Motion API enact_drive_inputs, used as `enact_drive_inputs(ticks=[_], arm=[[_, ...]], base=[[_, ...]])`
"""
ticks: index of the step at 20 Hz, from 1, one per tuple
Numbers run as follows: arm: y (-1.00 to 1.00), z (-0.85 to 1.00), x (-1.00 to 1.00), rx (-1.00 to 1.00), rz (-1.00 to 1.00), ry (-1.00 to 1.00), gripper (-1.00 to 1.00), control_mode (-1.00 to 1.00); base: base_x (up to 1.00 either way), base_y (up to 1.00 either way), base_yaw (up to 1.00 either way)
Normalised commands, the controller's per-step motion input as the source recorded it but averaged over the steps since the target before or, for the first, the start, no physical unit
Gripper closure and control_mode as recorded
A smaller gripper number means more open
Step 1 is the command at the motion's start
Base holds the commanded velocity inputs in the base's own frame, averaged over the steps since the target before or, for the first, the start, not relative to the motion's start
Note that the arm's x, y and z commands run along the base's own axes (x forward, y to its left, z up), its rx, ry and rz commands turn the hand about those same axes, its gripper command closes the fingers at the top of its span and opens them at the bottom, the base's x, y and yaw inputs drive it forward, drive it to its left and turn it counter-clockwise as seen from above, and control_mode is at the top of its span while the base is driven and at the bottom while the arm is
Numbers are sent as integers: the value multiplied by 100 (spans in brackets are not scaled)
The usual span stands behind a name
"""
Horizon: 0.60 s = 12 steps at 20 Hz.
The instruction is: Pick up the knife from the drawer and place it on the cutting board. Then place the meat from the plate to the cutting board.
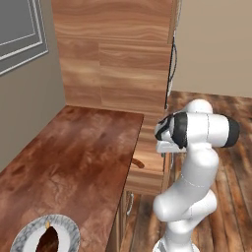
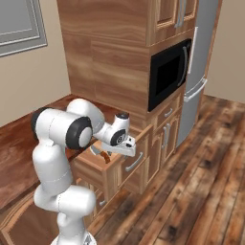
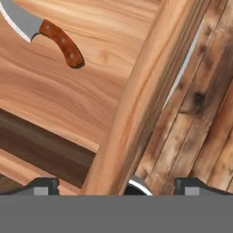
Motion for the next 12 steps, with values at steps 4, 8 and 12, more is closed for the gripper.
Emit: enact_drive_inputs(ticks=[4, 8, 12], arm=[[0, -38, 42, 1, 0, 2, -100, -100], [0, -36, 40, 1, 0, 2, -100, -100], [-9, -34, 34, 1, 0, 2, -100, -100]], base=[[0, 0, 0], [0, 0, 0], [0, 0, 0]])
